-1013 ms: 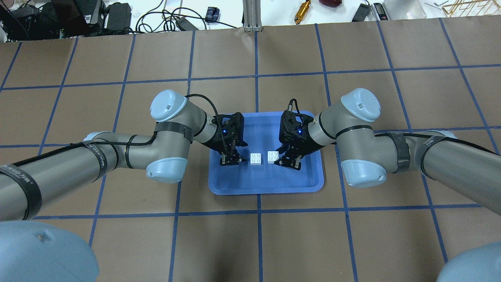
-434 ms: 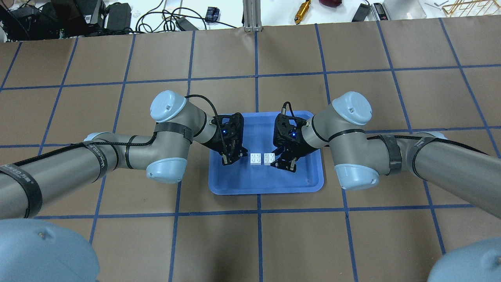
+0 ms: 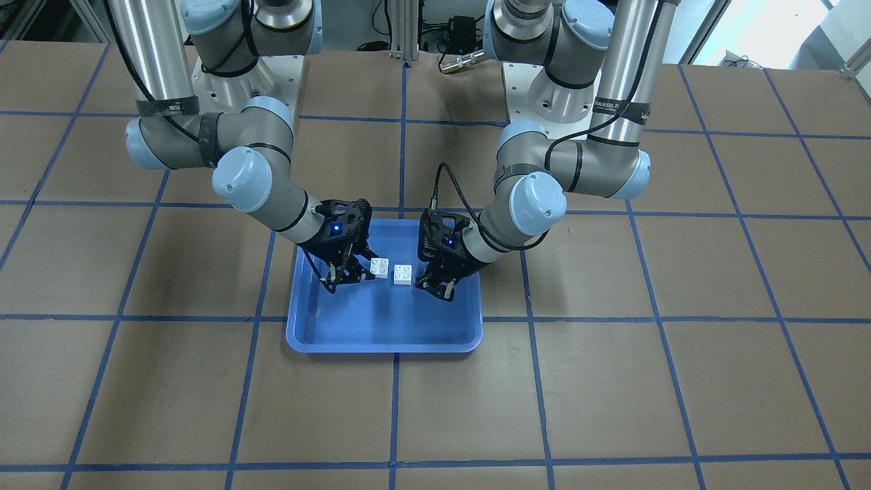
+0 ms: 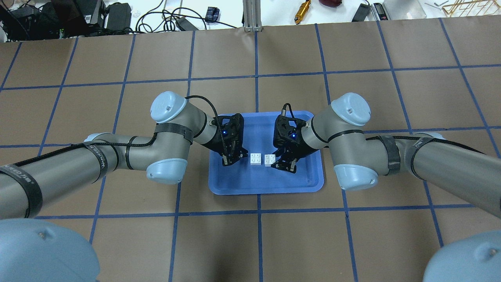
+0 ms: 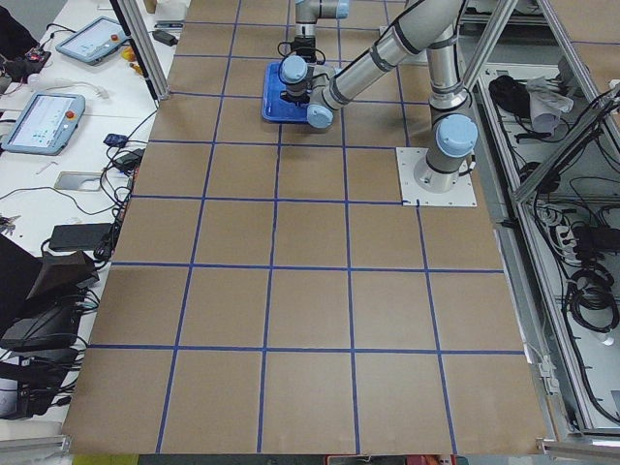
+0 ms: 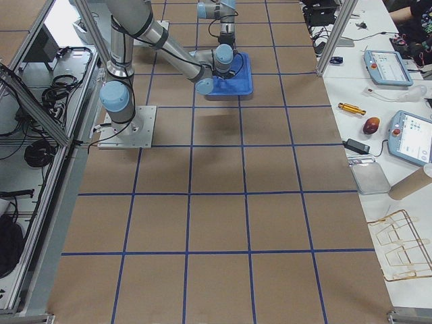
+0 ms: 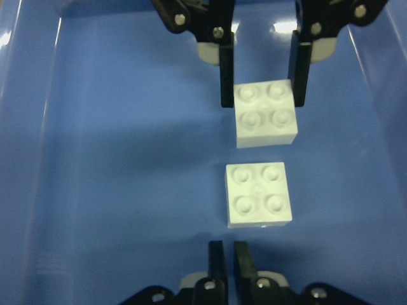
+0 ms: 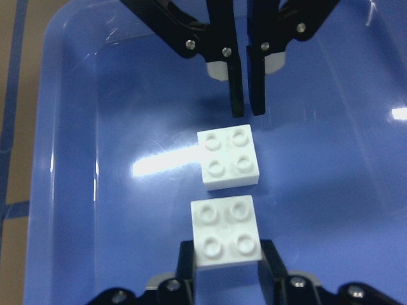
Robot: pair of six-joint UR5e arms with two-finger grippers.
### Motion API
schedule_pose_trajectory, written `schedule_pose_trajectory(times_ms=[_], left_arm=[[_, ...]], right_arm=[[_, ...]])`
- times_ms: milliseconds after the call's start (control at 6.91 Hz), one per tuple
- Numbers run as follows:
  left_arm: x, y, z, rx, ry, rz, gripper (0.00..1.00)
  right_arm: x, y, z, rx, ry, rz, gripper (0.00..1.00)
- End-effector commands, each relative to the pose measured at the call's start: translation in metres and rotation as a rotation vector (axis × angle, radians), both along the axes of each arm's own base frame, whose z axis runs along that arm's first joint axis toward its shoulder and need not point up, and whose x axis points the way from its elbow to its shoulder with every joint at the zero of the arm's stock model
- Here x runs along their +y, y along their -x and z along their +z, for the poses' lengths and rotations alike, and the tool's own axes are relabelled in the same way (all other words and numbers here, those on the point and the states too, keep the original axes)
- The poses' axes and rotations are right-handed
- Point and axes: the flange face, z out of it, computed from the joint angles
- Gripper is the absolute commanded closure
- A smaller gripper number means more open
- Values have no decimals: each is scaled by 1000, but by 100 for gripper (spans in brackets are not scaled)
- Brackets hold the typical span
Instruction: Assemble white blocks and place on blue tray
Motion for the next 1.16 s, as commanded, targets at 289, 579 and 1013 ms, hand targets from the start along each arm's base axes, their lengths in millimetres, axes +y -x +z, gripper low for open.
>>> schedule_pose_trajectory(times_ms=[289, 579, 1013], left_arm=[[7, 0, -4, -3, -12, -2, 81], [7, 1, -4, -1, -11, -2, 81], [7, 1, -5, 0, -11, -2, 81]], right_arm=[[2, -7, -2, -10, 3, 3, 100], [2, -9, -2, -10, 3, 6, 100], [-2, -9, -17, -5, 8, -2, 90]])
